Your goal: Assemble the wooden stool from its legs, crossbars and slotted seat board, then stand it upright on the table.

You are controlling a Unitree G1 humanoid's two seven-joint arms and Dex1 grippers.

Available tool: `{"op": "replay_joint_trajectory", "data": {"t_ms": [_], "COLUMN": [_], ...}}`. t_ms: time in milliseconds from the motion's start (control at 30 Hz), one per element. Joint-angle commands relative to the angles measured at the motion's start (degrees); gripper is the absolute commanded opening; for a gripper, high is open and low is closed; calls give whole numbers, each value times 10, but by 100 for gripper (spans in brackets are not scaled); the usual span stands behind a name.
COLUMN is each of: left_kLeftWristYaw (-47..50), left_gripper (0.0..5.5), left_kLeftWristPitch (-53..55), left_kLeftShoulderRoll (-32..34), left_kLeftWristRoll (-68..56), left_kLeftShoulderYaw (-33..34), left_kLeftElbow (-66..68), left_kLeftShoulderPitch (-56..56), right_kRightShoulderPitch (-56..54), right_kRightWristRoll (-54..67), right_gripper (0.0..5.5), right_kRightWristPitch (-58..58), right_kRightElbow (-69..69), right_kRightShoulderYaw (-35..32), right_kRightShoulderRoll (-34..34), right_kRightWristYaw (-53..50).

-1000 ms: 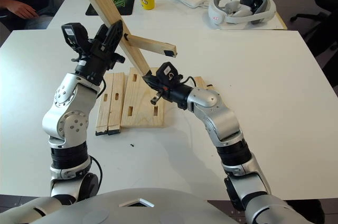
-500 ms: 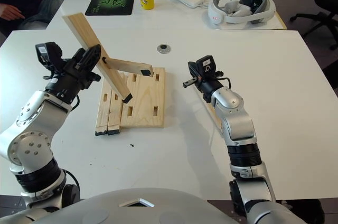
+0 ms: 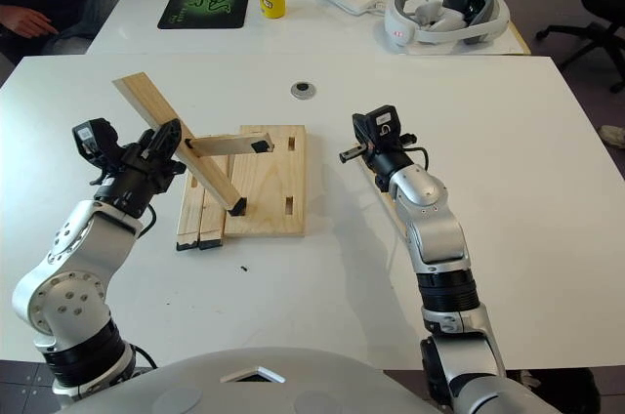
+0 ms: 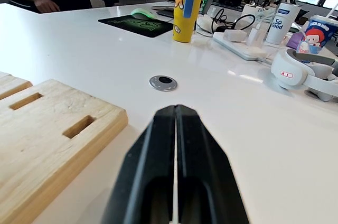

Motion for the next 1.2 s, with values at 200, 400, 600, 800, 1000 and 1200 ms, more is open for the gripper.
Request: {"op": "replay_joint_trajectory", "data": {"t_ms": [200,400,600,800,1000,1200], "left_kLeftWristYaw": [14,-13,-102,-142,-135,-99], "left_gripper": [106,106,106,106,106,106], "left_kLeftWristPitch": [-36,-79,-199,-328,-408,-446], "left_kLeftShoulderRoll": [-16,-1,2,-13,-39,-58], "left_kLeftWristRoll": [20,66,126,231,293,375], "left_kLeftShoulderYaw": [-30,-55,-92,-159,-214,-264], "left_kLeftElbow": [-11,-19,-13,24,49,54], "left_kLeftShoulderPitch": [8,36,115,208,237,274], "right_kRightShoulderPitch": [-4,-2,-6,-25,-58,-77], "right_kRightWristRoll": [-4,-2,4,6,6,3], "right_gripper": [0,0,0,0,0,0], "right_kRightWristPitch": [2,2,1,-1,-5,-8], "right_kRightElbow": [1,-4,-2,16,43,59], "right_kRightShoulderYaw": [-1,-1,-4,-9,-7,-5], "right_kRightShoulderRoll": [-3,-2,-4,-20,-37,-52], "right_kRightWristYaw": [12,15,25,50,82,108]}}
